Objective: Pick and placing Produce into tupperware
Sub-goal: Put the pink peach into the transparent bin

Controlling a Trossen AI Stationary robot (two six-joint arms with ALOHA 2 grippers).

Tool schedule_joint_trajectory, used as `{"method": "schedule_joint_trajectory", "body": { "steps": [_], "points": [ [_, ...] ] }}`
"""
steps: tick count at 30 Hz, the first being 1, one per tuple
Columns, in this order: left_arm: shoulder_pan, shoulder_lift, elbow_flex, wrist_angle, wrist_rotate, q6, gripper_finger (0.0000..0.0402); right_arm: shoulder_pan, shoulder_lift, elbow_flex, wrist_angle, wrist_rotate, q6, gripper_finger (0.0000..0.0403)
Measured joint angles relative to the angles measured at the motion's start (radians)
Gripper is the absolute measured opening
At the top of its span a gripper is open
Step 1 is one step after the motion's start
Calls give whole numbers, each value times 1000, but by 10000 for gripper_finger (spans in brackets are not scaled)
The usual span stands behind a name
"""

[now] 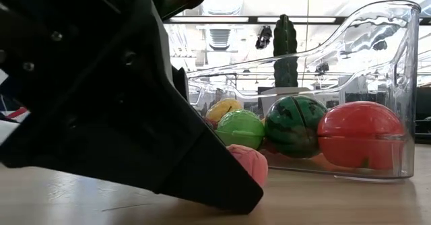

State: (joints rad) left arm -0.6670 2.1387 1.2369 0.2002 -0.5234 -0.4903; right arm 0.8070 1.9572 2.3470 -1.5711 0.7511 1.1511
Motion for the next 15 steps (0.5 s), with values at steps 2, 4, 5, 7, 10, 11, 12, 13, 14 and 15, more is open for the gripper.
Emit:
{"method": "schedule_joint_trajectory", "body": {
  "steps": [2,4,5,7,10,11,12,13,14,15],
  "points": [
    [0,0,0,0,12,0,141,0,0,0,0,0,0,224],
    [0,0,0,1,16,0,130,0,0,0,0,0,0,224],
    [0,0,0,1,17,0,126,0,0,0,0,0,0,224],
    [0,0,0,2,17,0,116,0,0,0,0,0,0,224],
    [0,0,0,2,16,0,99,0,0,0,0,0,0,224],
    [0,0,0,2,16,0,92,0,0,0,0,0,0,224],
    [0,0,0,2,15,0,87,0,0,0,0,0,0,224],
    [0,0,0,2,12,0,81,0,0,0,0,0,0,224],
    [0,0,0,2,12,0,76,0,0,0,0,0,0,224],
    [0,0,0,2,10,0,73,0,0,0,0,0,0,224]
  ]
}}
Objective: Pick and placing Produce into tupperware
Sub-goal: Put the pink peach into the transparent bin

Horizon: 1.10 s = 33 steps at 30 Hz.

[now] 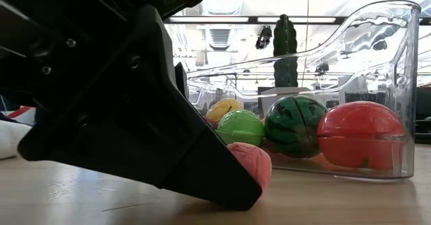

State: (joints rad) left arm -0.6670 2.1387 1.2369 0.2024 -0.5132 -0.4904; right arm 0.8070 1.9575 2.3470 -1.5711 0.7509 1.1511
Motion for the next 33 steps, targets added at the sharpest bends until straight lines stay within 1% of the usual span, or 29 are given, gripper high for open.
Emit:
{"method": "schedule_joint_trajectory", "body": {
  "steps": [5,9,13,15,19,22,23,24,28,29,33],
  "points": [
    [0,-11,6,-14,-2,2,67,0,0,0,0,0,-1,224],
    [-2,-68,8,-49,-4,59,67,0,0,0,0,0,-9,224],
    [-2,-158,7,-160,-37,141,66,0,0,0,0,0,-29,224],
    [-2,-210,7,-216,-70,206,66,0,0,0,0,0,-30,224],
    [6,-299,6,-239,-162,372,66,0,-4,0,0,7,-34,224],
    [59,-342,2,-238,-175,423,66,-1,-6,0,0,14,-38,224],
    [89,-345,1,-237,-167,422,66,-2,-6,0,0,17,-38,224],
    [119,-346,1,-237,-136,421,66,-2,-6,0,0,23,-38,224],
    [227,-323,-1,-244,20,412,68,-2,-19,0,0,37,-22,224],
    [246,-318,-1,-248,41,392,72,-2,-24,0,0,37,-21,224],
    [298,-307,-2,-251,46,232,105,-2,-54,0,0,37,10,224]
  ]
}}
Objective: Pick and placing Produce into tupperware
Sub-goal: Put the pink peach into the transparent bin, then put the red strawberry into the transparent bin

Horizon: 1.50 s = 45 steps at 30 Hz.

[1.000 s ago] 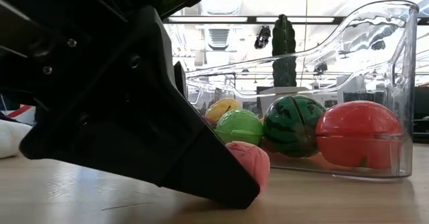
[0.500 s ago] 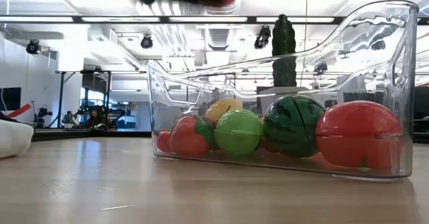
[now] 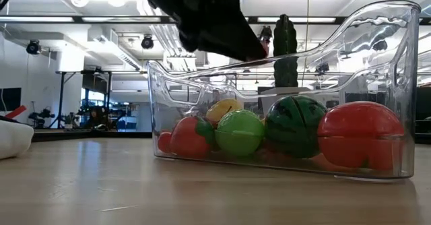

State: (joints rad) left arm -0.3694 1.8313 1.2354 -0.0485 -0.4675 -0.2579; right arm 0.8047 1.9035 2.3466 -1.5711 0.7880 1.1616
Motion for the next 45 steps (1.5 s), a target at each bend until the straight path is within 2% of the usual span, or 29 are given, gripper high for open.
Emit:
{"method": "schedule_joint_trajectory", "body": {
  "steps": [3,9,14,18,24,32,38,41,45],
  "points": [
    [17,0,0,2,-2,-74,147,0,-17,0,0,1,12,224],
    [10,-2,0,2,11,-76,236,-1,-25,0,0,1,-35,224],
    [-2,-38,-1,-15,22,-78,275,-14,-30,0,0,7,-90,224],
    [-5,-97,-1,-105,18,-169,280,-27,-48,0,0,10,-133,224],
    [17,-218,-1,-360,13,-390,280,-43,-83,0,0,63,-186,224],
    [54,-308,-2,-446,-34,-390,280,-114,-121,0,0,132,-274,224],
    [222,-311,-23,-759,-15,-405,280,-211,-122,-5,1,148,-324,224],
    [321,-315,-63,-775,23,-440,280,-270,-122,-11,0,148,-367,224],
    [452,-315,-101,-764,184,-443,280,-361,-125,-13,0,123,-377,224]
  ]
}}
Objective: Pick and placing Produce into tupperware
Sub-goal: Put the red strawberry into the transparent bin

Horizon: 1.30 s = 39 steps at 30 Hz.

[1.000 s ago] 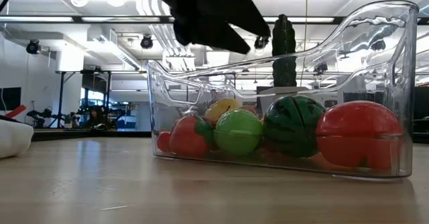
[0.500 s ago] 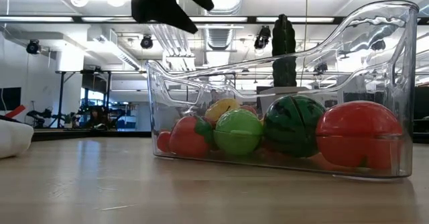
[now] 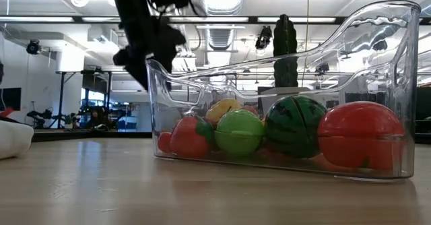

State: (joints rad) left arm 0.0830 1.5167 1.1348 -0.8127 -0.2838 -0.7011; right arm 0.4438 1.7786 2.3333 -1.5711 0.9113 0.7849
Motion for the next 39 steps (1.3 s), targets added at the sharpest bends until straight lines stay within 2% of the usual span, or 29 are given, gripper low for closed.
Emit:
{"method": "schedule_joint_trajectory", "body": {
  "steps": [4,9,13,16,20,22,29,39],
  "points": [
    [86,7,-38,23,102,35,280,-88,-5,0,0,-45,-1,224],
    [121,4,-64,87,115,92,280,-153,-5,-8,0,-104,-19,224],
    [127,12,-66,134,118,117,280,-167,-5,-16,0,-107,-16,224],
    [131,20,-73,145,135,114,280,-182,-5,-36,0,-125,47,224],
    [136,25,-104,164,191,97,280,-224,-7,-84,1,-276,82,224],
    [137,25,-118,188,193,63,280,-233,-8,-120,0,-314,85,224],
    [138,45,-130,212,197,13,280,-228,-12,-214,0,-330,116,224],
    [138,179,-129,262,223,0,280,-216,-36,-301,0,-353,183,224]
  ]
}}
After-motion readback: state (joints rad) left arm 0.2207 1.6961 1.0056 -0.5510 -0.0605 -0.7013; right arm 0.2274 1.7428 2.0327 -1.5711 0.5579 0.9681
